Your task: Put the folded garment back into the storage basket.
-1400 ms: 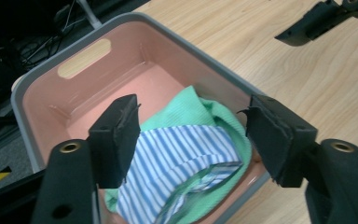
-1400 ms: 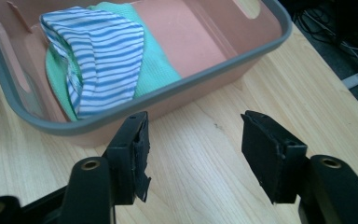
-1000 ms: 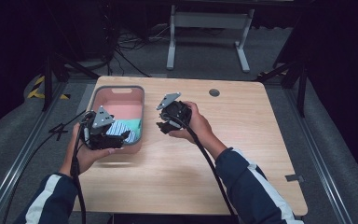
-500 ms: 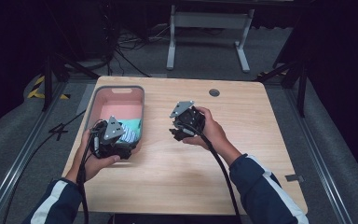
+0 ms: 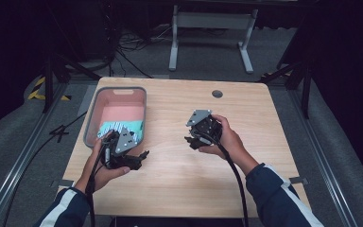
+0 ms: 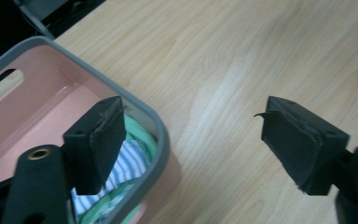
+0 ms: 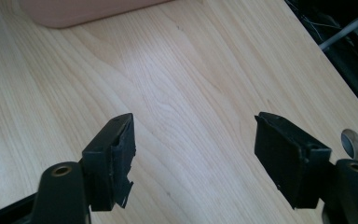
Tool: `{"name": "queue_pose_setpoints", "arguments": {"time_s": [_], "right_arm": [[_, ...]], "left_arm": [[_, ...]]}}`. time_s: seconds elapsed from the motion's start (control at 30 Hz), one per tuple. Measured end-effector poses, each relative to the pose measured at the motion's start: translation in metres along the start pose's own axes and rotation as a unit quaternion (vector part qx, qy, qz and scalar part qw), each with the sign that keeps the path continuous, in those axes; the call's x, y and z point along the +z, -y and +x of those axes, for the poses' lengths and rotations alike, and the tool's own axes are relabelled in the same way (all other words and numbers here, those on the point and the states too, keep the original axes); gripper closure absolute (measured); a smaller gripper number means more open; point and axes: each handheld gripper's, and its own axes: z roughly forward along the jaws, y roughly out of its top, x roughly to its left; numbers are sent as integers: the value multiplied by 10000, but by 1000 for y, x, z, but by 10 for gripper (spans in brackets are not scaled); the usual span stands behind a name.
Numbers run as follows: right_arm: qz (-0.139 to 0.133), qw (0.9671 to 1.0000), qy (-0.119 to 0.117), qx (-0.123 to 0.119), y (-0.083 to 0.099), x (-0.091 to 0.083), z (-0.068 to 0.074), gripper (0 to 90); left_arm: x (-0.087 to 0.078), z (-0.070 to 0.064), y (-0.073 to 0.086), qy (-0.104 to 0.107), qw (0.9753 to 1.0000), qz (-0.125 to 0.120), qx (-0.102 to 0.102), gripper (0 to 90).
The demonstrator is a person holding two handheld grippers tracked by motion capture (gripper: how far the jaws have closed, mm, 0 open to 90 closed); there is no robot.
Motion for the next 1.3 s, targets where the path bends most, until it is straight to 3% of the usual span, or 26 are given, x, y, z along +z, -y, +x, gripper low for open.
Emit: {"name": "queue_pose_setpoints", "arguments": {"time_s": [0.07,0.47,0.83,1.3], "right_arm": [[40,10000,3,4,5,-2,0,300],[261,9996,136,3,33,-11,2,281],[358,9991,133,189,62,-14,0,278],[373,9975,72,597,111,-24,-1,275]], "left_arm": [[2,-4,0,-41,10000,-42,31,226],[16,-21,2,214,9993,122,280,211],[34,-35,10,385,9972,344,543,209],[51,-46,17,644,9951,452,594,200]]}}
